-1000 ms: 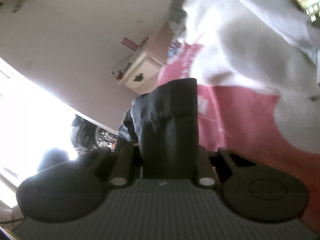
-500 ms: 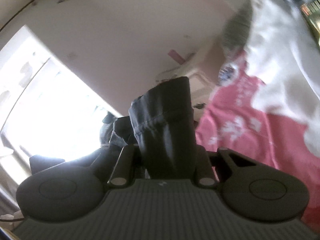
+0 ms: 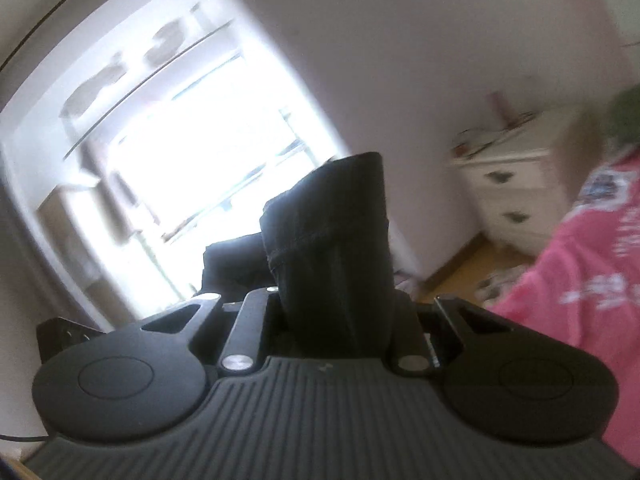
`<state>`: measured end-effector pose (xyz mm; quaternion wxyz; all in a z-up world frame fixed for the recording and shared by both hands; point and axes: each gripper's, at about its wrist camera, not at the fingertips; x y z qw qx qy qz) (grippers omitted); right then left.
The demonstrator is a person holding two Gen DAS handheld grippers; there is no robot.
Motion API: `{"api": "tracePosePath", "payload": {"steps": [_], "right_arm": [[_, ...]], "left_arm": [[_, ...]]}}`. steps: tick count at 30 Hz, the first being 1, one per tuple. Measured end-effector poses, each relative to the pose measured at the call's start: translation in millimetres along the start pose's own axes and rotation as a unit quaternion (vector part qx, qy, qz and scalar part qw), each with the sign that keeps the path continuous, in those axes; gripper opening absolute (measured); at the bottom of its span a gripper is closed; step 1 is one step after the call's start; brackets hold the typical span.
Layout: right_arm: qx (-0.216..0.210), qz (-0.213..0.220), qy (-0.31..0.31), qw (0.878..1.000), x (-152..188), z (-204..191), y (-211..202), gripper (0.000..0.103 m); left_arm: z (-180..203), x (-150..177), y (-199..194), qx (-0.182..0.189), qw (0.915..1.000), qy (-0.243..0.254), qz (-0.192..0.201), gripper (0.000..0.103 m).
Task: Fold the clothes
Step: 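Lift the folded black trousers off the bed with both grippers pinching them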
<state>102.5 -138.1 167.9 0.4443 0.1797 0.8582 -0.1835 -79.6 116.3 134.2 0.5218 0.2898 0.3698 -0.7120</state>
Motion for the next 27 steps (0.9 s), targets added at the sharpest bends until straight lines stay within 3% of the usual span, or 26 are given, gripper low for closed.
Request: {"api": "tracePosePath", "payload": {"steps": [8,13,17,22,24,27], "right_arm": [[-0.114,-0.084,-0.018,0.990,36,-101,83,0.017],[-0.202,-0.148,0.006,0.968,74,-175,128,0.017],[-0.286,-0.206,0.029,0.935,119,-256,147,0.017],[-0.372,-0.285,0.095,0.878,178,-343,168,0.017],[-0.387,-0.318,0.123,0.856,199,-374,166,0.017],[-0.399,-0.371,0.150,0.825,229,-405,167,0.017]], "left_arm": [[-59,-24,-130,-0.115,0.9918,-0.022,0.052,0.013],[-77,-39,-233,-0.222,0.9735,-0.022,0.052,0.012],[-74,-47,-314,-0.317,0.9465,-0.038,0.049,0.012],[-64,-50,-388,-0.422,0.9026,-0.068,0.048,0.012],[-68,-47,-409,-0.448,0.8887,-0.089,0.043,0.012],[-79,-40,-435,-0.469,0.8752,-0.117,0.027,0.012]]}}
Point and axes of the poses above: each gripper's, at about its wrist camera, not at the fingertips, and y roughly the way its jaws point, z to its right, x to its underside, and after that the axes turned 2 degrees about -y, right-handed
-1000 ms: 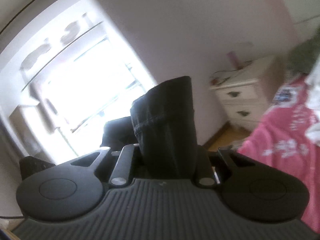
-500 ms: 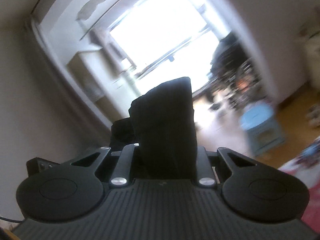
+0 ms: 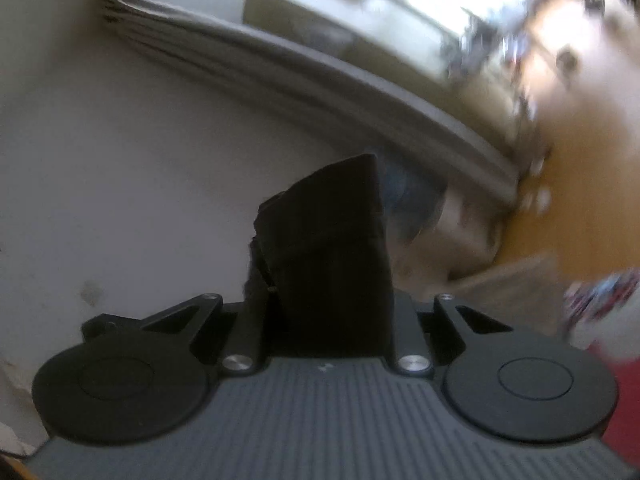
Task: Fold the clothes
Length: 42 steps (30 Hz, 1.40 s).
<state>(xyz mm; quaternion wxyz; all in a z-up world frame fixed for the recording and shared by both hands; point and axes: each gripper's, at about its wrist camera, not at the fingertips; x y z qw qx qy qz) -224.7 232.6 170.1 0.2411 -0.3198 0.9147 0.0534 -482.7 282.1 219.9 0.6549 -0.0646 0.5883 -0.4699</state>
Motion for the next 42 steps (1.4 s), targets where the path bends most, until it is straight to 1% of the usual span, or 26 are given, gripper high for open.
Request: {"api": "tracePosePath", "payload": {"steps": [3,6,9,11,15,18,20,22,27,29,33,37,38,39,40,41,42], "right_arm": [[0.002,-0.041,0.031,0.999,12,5,25,0.017],[0.011,-0.069,0.036,0.997,26,4,43,0.017],[0.010,-0.085,0.040,0.996,38,-2,43,0.017],[0.000,-0.090,0.050,0.995,42,-5,39,0.017],[-0.009,-0.092,0.074,0.993,35,7,37,0.017],[0.005,-0.086,0.088,0.992,33,27,43,0.017],[0.019,-0.081,0.110,0.990,31,48,53,0.017],[0.026,-0.076,0.131,0.988,27,66,59,0.017],[0.042,-0.071,0.154,0.985,18,100,69,0.017],[0.048,-0.071,0.159,0.984,14,111,73,0.016],[0.068,-0.077,0.146,0.984,10,129,84,0.017],[0.077,-0.076,0.146,0.983,9,145,95,0.017],[0.079,-0.076,0.142,0.984,9,148,98,0.017],[0.082,-0.077,0.135,0.984,10,150,100,0.020],[0.085,-0.078,0.132,0.985,10,153,103,0.021],[0.089,-0.078,0.129,0.985,9,156,103,0.023],[0.093,-0.079,0.127,0.984,8,158,104,0.028]], "left_arm": [[-16,7,1,-0.001,0.9999,-0.007,-0.013,0.012],[-32,14,1,-0.001,0.9995,-0.015,-0.027,0.012],[-48,21,2,-0.002,0.9989,-0.022,-0.040,0.012],[-58,26,2,-0.002,0.9984,-0.027,-0.049,0.012],[-78,33,7,-0.004,0.9972,-0.031,-0.067,0.013],[-84,32,31,-0.013,0.9965,-0.011,-0.082,0.013],[-88,31,47,-0.018,0.9956,0.003,-0.092,0.012],[-89,25,64,-0.023,0.9944,0.013,-0.102,0.012],[-87,5,104,-0.032,0.9900,0.042,-0.131,0.012],[-92,3,120,-0.030,0.9884,0.040,-0.143,0.012],[-101,5,153,-0.033,0.9843,0.042,-0.168,0.012],[-113,4,174,-0.026,0.9823,0.034,-0.182,0.013],[-119,6,179,-0.024,0.9818,0.024,-0.187,0.014],[-125,9,184,-0.023,0.9813,0.013,-0.191,0.015],[-130,11,189,-0.022,0.9809,0.005,-0.193,0.018],[-134,15,192,-0.023,0.9809,-0.003,-0.193,0.023],[-138,17,193,-0.025,0.9811,-0.012,-0.191,0.026]]}}
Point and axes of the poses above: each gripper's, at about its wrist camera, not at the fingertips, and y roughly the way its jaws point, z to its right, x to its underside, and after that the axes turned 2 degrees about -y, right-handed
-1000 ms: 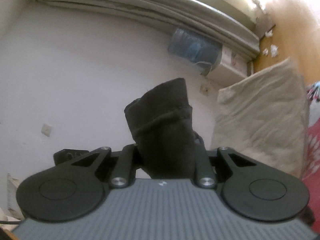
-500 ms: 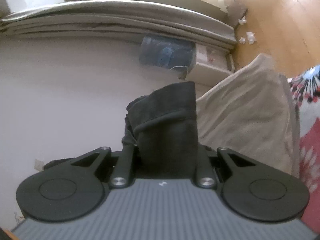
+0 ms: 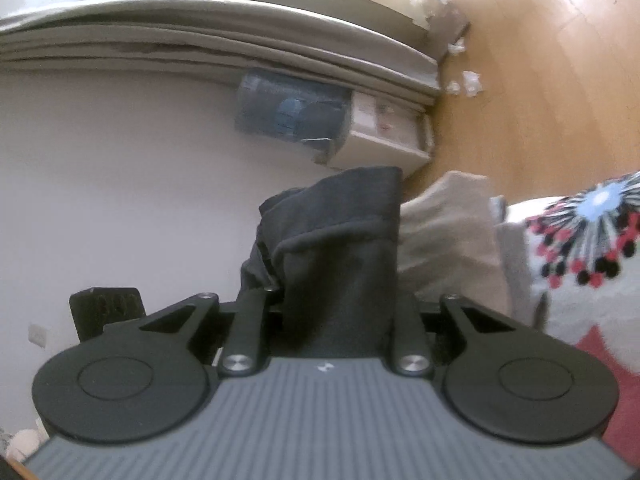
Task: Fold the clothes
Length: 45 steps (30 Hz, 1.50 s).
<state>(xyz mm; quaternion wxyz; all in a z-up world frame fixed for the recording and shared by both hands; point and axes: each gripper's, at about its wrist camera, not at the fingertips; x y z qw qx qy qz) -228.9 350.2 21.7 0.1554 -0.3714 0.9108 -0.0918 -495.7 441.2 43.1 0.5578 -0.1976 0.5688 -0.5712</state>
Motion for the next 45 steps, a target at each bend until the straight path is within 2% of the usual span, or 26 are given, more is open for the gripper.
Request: {"api": "tracePosePath", "payload": {"steps": [1,3,4,5,6,8,13,16,18,20,23,24,26,28,29,31,33,35,38,41,42,45], "right_arm": [[0.004,0.000,-0.002,1.000,-2,2,1,0.032],[0.001,0.017,-0.004,1.000,-5,2,-8,0.064],[-0.007,0.032,-0.002,0.999,-9,3,-14,0.070],[-0.015,0.048,0.001,0.999,-12,3,-20,0.080],[-0.019,0.063,0.003,0.998,-14,3,-27,0.082],[-0.017,0.085,-0.001,0.996,-17,2,-39,0.082],[0.023,0.153,-0.035,0.987,-12,-3,-77,0.079],[0.038,0.191,-0.058,0.979,-4,-6,-100,0.063],[0.047,0.200,-0.083,0.975,1,-10,-108,0.046],[0.044,0.185,-0.113,0.975,6,-15,-107,0.036],[0.025,0.110,-0.151,0.982,10,-23,-79,0.032],[0.031,0.086,-0.157,0.983,11,-25,-65,0.030],[0.076,0.062,-0.158,0.983,9,-23,-42,0.029],[0.137,0.074,-0.140,0.978,6,-17,-35,0.028],[0.156,0.093,-0.133,0.974,7,-14,-41,0.030],[0.161,0.129,-0.131,0.970,11,-11,-63,0.030],[0.158,0.149,-0.129,0.967,16,-7,-90,0.030],[0.137,0.149,-0.114,0.973,21,0,-114,0.030],[0.090,0.093,-0.100,0.987,30,9,-125,0.030],[0.062,0.016,-0.067,0.996,43,17,-126,0.036],[0.058,-0.003,-0.053,0.997,48,21,-126,0.045],[0.064,-0.031,-0.028,0.997,64,28,-129,0.060]], "left_arm": [[-5,1,0,0.001,0.9999,-0.013,0.004,0.031],[-15,3,-4,0.008,0.9990,-0.041,0.013,0.036],[-21,4,-7,0.011,0.9982,-0.056,0.017,0.040],[-25,4,-10,0.014,0.9974,-0.067,0.022,0.041],[-28,3,-13,0.014,0.9967,-0.074,0.028,0.041],[-32,1,-20,0.013,0.9949,-0.090,0.044,0.043],[-37,-10,-42,0.003,0.9866,-0.126,0.103,0.043],[-28,-12,-52,0.002,0.9841,-0.122,0.129,0.041],[-18,-11,-57,0.011,0.9849,-0.107,0.136,0.040],[-2,-9,-56,0.026,0.9895,-0.067,0.126,0.040],[16,-8,-35,0.021,0.9948,-0.024,0.097,0.040],[19,-9,-26,0.015,0.9954,-0.024,0.092,0.040],[18,-12,-14,0.004,0.9942,-0.049,0.096,0.038],[10,-16,-13,-0.008,0.9882,-0.098,0.118,0.034],[6,-18,-13,-0.014,0.9840,-0.122,0.129,0.036],[2,-17,-29,-0.013,0.9771,-0.145,0.156,0.044],[1,-12,-52,-0.013,0.9748,-0.144,0.170,0.046],[-1,-1,-75,0.001,0.9788,-0.126,0.161,0.047],[-5,22,-102,0.023,0.9877,-0.090,0.126,0.054],[-17,46,-103,0.026,0.9896,-0.105,0.095,0.057],[-21,54,-103,0.026,0.9899,-0.111,0.085,0.059],[-33,78,-104,0.029,0.9902,-0.126,0.054,0.062]]}}
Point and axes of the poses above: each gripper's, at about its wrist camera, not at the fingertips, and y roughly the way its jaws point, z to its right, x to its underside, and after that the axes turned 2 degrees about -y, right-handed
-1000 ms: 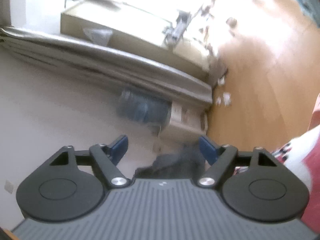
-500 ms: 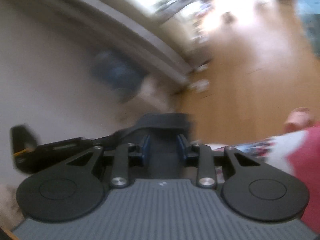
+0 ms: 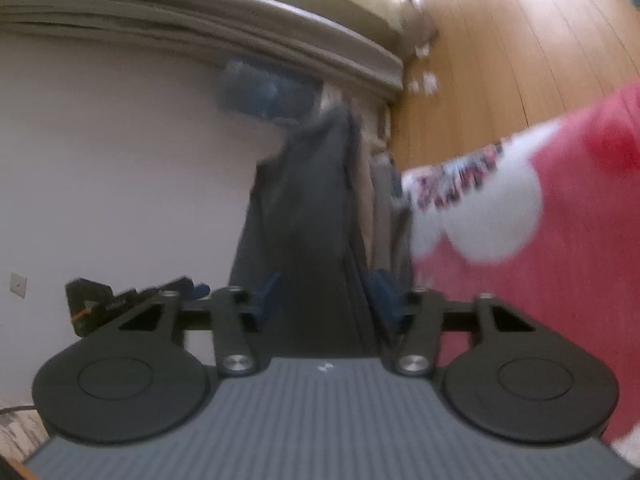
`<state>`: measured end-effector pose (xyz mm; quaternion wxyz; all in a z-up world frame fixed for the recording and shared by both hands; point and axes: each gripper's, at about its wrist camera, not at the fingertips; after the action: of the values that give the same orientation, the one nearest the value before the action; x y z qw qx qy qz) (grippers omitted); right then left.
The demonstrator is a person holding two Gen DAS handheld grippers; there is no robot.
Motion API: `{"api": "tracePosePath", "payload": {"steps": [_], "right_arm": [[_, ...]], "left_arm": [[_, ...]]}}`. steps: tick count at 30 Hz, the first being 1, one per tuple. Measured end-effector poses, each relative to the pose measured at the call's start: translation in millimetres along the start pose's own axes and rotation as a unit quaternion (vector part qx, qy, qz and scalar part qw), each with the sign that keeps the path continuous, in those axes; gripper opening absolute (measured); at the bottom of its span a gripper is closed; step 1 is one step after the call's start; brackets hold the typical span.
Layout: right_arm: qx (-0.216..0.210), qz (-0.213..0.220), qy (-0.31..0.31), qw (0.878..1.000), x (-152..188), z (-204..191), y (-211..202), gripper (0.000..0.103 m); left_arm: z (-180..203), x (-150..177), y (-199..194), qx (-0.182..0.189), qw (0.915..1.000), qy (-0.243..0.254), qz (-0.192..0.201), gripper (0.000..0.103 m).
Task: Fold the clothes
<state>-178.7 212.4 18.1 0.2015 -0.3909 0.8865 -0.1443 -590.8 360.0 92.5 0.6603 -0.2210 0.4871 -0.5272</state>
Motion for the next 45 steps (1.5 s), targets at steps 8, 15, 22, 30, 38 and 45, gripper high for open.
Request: {"api": "tracePosePath", "payload": {"steps": [8,15,22,30,38,45], "right_arm": [[-0.008,-0.063,0.043,0.997,37,8,-3,0.079],[0.006,-0.112,0.063,0.992,57,12,26,0.072],[0.019,-0.119,0.037,0.992,65,3,32,0.016],[-0.024,-0.117,-0.003,0.993,69,-24,36,0.007],[0.006,-0.148,0.020,0.989,73,-10,49,0.009],[0.087,-0.142,0.036,0.985,68,1,41,0.050]], "left_arm": [[-41,46,-8,-0.003,0.9971,-0.044,-0.063,0.068],[-57,59,-4,0.006,0.9950,-0.085,-0.051,0.048],[-61,65,-6,0.029,0.9951,-0.086,-0.039,0.004],[-65,50,-24,0.023,0.9970,-0.069,-0.026,0.003],[-75,67,-2,-0.026,0.9936,-0.070,-0.085,0.017],[-82,65,-22,-0.063,0.9922,-0.091,-0.058,0.039]]}}
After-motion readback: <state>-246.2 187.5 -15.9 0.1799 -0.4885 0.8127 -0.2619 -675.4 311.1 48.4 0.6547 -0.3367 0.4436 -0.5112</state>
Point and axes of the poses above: each gripper's, at about its wrist camera, not at the fingertips, and y roughly the way its jaws point, z to its right, x to its underside, and after that the axes turned 2 degrees about -y, right-handed
